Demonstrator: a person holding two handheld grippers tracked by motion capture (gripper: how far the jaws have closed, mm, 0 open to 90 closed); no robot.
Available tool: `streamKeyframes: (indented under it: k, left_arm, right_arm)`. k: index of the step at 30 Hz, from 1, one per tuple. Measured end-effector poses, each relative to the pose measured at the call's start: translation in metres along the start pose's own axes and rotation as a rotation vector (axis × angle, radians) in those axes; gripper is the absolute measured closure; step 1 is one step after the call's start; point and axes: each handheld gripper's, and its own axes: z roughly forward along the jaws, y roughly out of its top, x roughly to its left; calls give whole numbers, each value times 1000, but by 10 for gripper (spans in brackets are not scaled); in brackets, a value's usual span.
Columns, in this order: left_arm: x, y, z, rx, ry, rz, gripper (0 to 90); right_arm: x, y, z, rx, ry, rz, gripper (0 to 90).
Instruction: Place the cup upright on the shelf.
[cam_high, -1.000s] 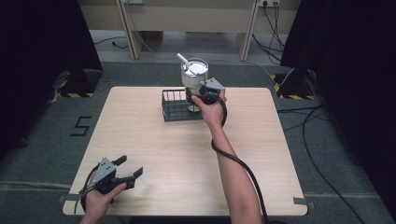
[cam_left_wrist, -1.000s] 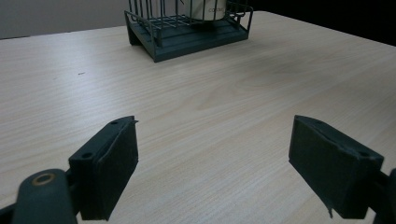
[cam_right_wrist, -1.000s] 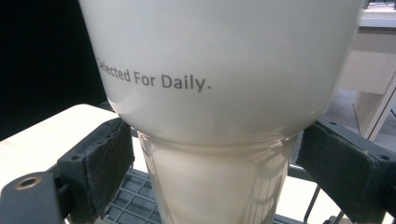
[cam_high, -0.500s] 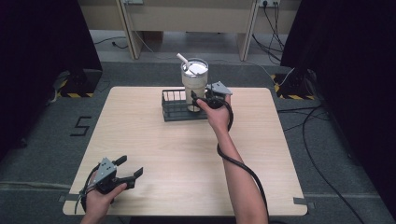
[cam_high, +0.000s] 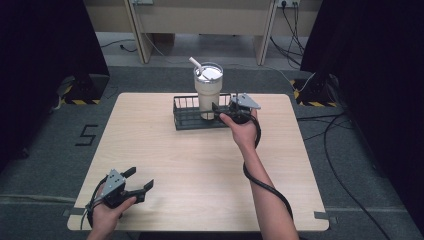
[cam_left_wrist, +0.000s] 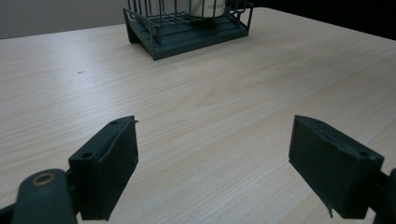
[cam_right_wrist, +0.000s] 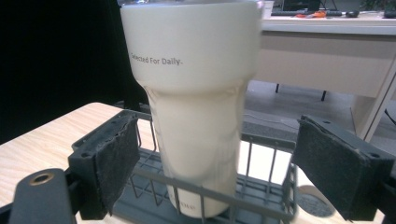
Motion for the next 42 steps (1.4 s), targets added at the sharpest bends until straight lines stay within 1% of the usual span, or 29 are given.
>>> streamKeyframes:
  k: [5, 9, 16, 19, 23, 26, 31, 42]
  left_arm:
    - [-1, 0, 0, 6, 1, 2, 152]
    - [-1, -1, 0, 7, 3, 4, 152]
    - [-1, -1, 0, 8, 6, 6, 152]
    - [-1, -1, 0, 8, 7, 4, 152]
    - [-1, -1, 0, 13, 6, 14, 152]
    - [-2, -1, 0, 10, 7, 10, 152]
    - [-2, -1, 0, 10, 8, 11, 152]
    - [-2, -2, 0, 12, 11, 12, 152]
  right_arm:
    - [-7, -4, -19, -7, -4, 7, 147]
    - [-12, -8, -32, -1, -12, 8, 147]
    - [-18, -17, -54, 5, -20, 0, 148]
    - [-19, -21, -65, 6, -20, -2, 147]
    - [-20, -28, -79, 10, -25, -2, 147]
    - [-22, -34, -88, 14, -29, -1, 147]
    - [-23, -47, -105, 24, -35, 4, 148]
    - [-24, -66, -140, 21, -41, 8, 148]
